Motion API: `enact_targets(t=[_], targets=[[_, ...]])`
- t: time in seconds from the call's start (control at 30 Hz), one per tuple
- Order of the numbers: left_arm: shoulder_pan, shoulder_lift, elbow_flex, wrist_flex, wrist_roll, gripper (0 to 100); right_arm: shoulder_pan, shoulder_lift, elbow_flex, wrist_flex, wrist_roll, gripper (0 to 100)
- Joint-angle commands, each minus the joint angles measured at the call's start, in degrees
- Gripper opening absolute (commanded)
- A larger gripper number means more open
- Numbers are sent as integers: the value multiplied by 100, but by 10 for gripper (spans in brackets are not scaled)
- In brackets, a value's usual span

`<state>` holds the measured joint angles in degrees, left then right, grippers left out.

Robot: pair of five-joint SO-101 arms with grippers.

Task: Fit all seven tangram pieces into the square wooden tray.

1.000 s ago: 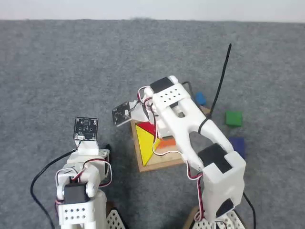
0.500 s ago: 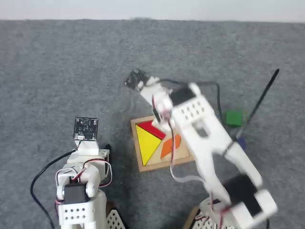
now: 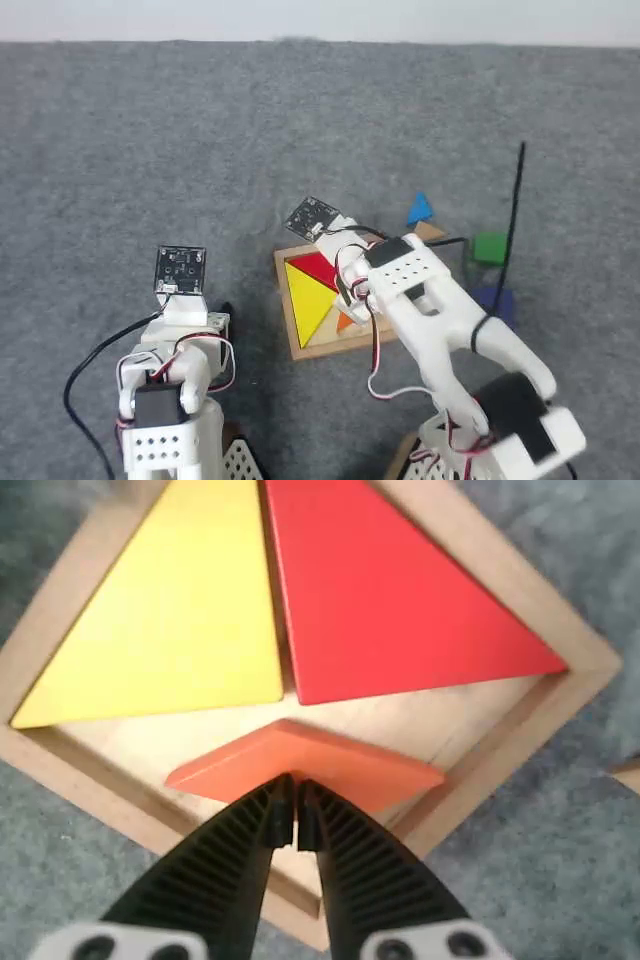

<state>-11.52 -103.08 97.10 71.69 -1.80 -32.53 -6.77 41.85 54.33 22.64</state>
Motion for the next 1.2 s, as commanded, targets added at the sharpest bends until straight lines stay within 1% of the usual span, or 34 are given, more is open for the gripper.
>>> enact_targets(t=[0.0, 0.1, 0.3, 0.4, 0.47, 0.8, 0.9, 1.03, 1.17], targets=[[35, -62, -66, 35, -53, 150, 13, 136, -53, -154, -44, 9], [35, -62, -66, 35, -53, 150, 171, 277, -62, -233, -26, 9], [35, -62, -66, 35, -53, 150, 892, 409, -466, -171, 255, 11], [35, -62, -66, 35, -53, 150, 1121, 611, -791, -127, 308, 12], [35, -62, -66, 35, -53, 150, 1191, 831, -1046, -75, 431, 12], [35, -62, -66, 35, -53, 150, 1262, 2193, -2426, 40, 440, 11], [35, -62, -66, 35, -53, 150, 1297, 2211, -2593, 110, 440, 10], [35, -62, -66, 35, -53, 150, 1516, 2176, -2743, 119, 334, 9], [35, -62, -66, 35, -53, 150, 1508, 1578, -2541, 110, 53, 9]])
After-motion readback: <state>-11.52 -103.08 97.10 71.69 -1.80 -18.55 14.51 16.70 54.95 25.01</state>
